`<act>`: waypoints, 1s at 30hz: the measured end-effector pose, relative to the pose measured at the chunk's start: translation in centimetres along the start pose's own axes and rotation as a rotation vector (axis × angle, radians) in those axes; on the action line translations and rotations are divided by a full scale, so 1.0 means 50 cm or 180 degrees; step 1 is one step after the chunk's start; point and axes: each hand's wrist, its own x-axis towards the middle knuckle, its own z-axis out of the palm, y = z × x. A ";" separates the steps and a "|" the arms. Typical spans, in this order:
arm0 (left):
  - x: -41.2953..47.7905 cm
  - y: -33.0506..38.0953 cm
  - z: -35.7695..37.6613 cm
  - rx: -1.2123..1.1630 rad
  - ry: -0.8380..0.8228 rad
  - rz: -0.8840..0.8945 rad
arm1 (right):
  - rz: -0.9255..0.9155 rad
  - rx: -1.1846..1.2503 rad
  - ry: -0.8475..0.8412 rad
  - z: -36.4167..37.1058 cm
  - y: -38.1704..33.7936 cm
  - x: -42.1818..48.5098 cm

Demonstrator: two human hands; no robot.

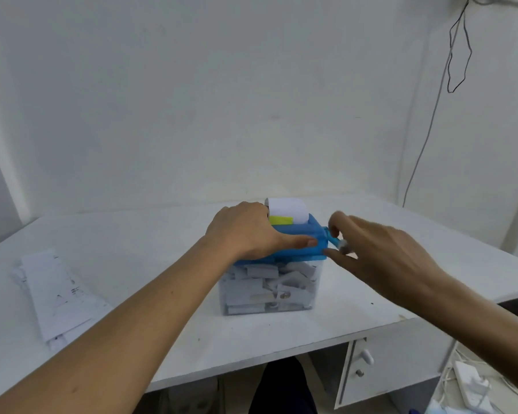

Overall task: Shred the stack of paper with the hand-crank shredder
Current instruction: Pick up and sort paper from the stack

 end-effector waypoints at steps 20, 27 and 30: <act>0.002 -0.010 0.002 -0.0109 -0.0079 0.0230 | 0.1981 0.2800 -0.0423 0.221 0.052 0.139; -0.004 -0.003 -0.002 0.0065 -0.0114 0.0107 | 0.2587 0.2907 0.0329 0.250 0.003 0.056; -0.008 0.000 -0.003 0.0089 -0.0133 0.0077 | 0.2435 0.2809 0.0199 0.221 -0.016 0.029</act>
